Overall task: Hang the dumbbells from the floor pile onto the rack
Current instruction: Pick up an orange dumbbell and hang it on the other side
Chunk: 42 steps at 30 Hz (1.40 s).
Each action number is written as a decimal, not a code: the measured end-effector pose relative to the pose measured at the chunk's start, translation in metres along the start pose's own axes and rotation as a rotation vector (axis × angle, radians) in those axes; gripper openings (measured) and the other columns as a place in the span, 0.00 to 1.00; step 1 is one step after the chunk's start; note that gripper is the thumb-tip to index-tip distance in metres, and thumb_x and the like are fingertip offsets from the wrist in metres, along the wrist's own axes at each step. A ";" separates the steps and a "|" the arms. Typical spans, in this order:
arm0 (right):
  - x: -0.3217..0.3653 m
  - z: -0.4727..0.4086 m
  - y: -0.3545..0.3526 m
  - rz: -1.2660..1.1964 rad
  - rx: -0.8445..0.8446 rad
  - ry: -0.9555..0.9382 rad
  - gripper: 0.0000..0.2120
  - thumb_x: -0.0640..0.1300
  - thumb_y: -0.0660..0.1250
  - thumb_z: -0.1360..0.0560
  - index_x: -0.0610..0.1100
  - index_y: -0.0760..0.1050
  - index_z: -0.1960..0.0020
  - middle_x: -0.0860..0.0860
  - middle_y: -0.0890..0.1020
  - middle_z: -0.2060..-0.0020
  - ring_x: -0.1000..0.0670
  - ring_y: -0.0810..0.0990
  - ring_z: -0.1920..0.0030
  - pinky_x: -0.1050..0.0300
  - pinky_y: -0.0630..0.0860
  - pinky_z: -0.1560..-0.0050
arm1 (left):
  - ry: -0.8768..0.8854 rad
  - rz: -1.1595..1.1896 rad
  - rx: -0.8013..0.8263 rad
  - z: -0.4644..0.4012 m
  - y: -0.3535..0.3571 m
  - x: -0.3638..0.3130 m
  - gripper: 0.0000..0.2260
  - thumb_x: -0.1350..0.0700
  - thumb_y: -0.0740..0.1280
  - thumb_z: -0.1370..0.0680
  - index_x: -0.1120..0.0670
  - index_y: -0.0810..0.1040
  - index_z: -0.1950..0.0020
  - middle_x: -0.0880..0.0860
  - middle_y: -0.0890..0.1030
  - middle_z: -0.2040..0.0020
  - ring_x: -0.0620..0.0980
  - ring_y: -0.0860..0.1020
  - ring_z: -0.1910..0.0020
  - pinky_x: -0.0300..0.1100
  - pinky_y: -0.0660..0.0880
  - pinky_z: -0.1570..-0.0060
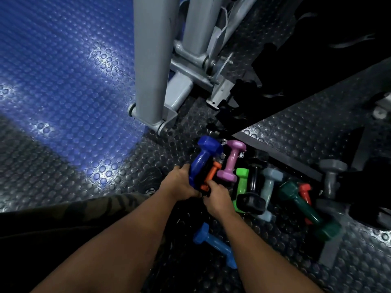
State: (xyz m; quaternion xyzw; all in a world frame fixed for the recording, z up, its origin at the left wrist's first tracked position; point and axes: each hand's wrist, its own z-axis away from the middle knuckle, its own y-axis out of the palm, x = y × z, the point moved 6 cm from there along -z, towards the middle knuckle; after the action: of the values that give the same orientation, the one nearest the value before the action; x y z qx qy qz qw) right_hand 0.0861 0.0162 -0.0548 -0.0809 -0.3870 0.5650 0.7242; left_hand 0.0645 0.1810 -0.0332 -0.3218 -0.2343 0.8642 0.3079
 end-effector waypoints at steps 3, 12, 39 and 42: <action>0.001 -0.001 0.006 0.017 0.054 -0.013 0.29 0.36 0.68 0.24 0.52 0.73 0.25 0.44 0.80 0.38 0.41 0.80 0.37 0.52 0.76 0.35 | -0.002 -0.015 0.028 0.002 0.002 -0.001 0.52 0.33 0.75 0.46 0.48 0.65 0.25 0.56 0.75 0.38 0.58 0.77 0.39 0.54 0.78 0.36; 0.002 -0.016 0.002 0.040 0.087 -0.033 0.25 0.34 0.68 0.23 0.49 0.77 0.28 0.46 0.83 0.38 0.43 0.81 0.37 0.58 0.74 0.38 | -0.052 -0.049 0.117 0.000 0.005 0.002 0.56 0.48 0.81 0.36 0.51 0.53 0.16 0.60 0.68 0.28 0.63 0.72 0.30 0.55 0.74 0.30; -0.035 0.091 -0.085 -0.597 -0.176 0.118 0.13 0.42 0.71 0.21 0.55 0.79 0.40 0.48 0.84 0.50 0.46 0.85 0.53 0.47 0.83 0.48 | 0.323 0.082 -0.110 0.043 0.000 -0.081 0.26 0.45 0.56 0.12 0.47 0.56 0.15 0.60 0.56 0.15 0.59 0.51 0.16 0.49 0.51 0.19; -0.041 0.117 -0.108 -0.647 -0.179 0.112 0.13 0.39 0.71 0.22 0.54 0.81 0.42 0.46 0.84 0.46 0.47 0.83 0.49 0.53 0.81 0.47 | 0.317 0.135 0.009 0.065 0.001 -0.100 0.29 0.41 0.53 0.13 0.48 0.50 0.14 0.57 0.54 0.15 0.57 0.50 0.15 0.51 0.51 0.19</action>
State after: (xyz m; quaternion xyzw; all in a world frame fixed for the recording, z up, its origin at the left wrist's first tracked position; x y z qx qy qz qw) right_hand 0.0890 -0.0952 0.0666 -0.0481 -0.4004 0.2643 0.8761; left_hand 0.0787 0.0982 0.0519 -0.4675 -0.1566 0.8225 0.2837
